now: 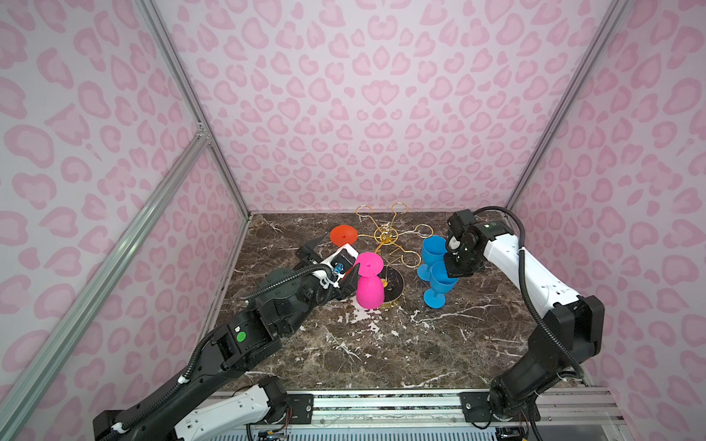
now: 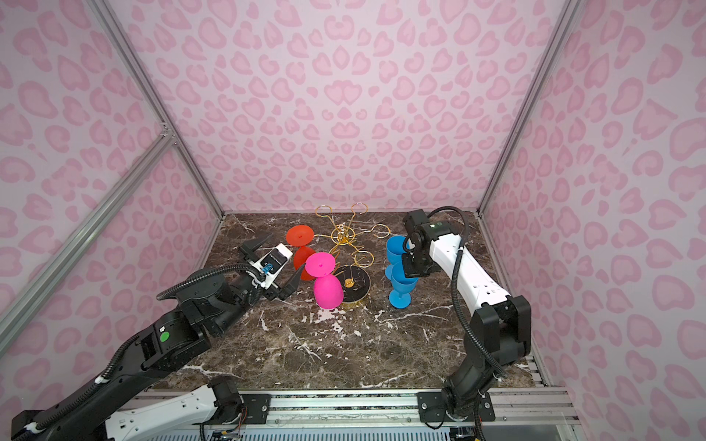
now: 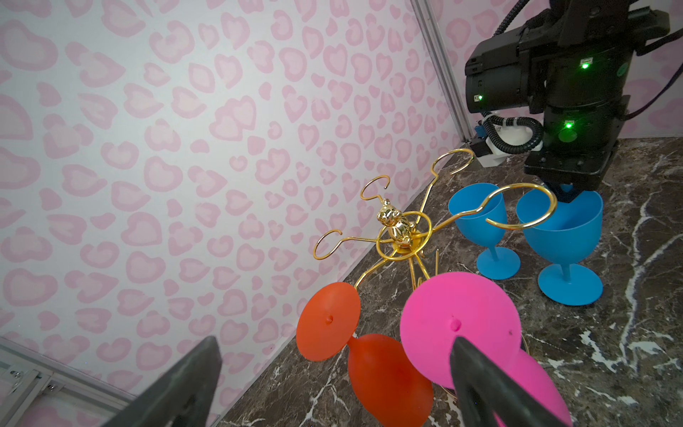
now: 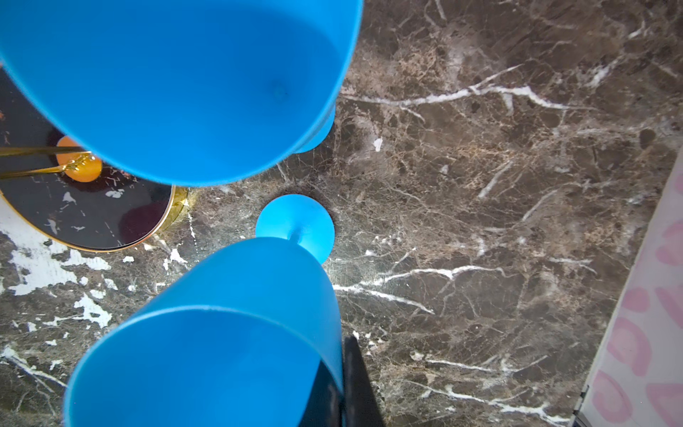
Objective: Take the wine glass off the wine glass rack
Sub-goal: Place the wine glass at the center of the table.
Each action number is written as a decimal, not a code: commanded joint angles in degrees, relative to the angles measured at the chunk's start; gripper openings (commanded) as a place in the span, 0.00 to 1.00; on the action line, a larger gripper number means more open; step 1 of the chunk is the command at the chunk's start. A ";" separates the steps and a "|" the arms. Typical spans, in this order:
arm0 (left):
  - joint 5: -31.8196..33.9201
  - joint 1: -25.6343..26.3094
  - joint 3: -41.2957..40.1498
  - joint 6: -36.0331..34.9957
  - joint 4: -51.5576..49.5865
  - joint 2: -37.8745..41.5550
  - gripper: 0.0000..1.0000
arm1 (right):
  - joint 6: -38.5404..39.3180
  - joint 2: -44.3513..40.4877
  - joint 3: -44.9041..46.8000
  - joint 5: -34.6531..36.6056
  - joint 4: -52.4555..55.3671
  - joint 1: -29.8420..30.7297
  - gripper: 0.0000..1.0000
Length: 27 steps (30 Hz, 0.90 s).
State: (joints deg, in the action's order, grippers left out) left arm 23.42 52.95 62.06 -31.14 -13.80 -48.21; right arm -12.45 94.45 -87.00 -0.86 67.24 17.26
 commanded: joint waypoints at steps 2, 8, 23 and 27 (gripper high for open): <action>0.49 -0.04 -0.07 0.64 0.18 0.28 0.98 | -0.37 0.42 -0.19 1.12 -0.01 0.28 0.00; 0.54 -0.06 -0.02 0.84 -0.03 0.41 0.98 | -0.51 0.57 -0.32 1.99 -0.31 0.31 0.00; 0.58 -0.04 -0.18 1.26 -0.75 0.91 0.98 | -1.14 1.15 -0.46 1.43 -1.32 0.92 0.00; 0.62 0.01 -0.16 1.30 -0.86 0.87 0.98 | -1.53 1.17 -0.19 1.48 -1.72 1.31 0.00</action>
State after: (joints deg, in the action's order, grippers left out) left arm 23.83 52.95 61.95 -30.06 -14.94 -47.44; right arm -13.34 95.24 -87.22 0.36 66.04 18.28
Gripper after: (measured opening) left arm 0.977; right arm 0.049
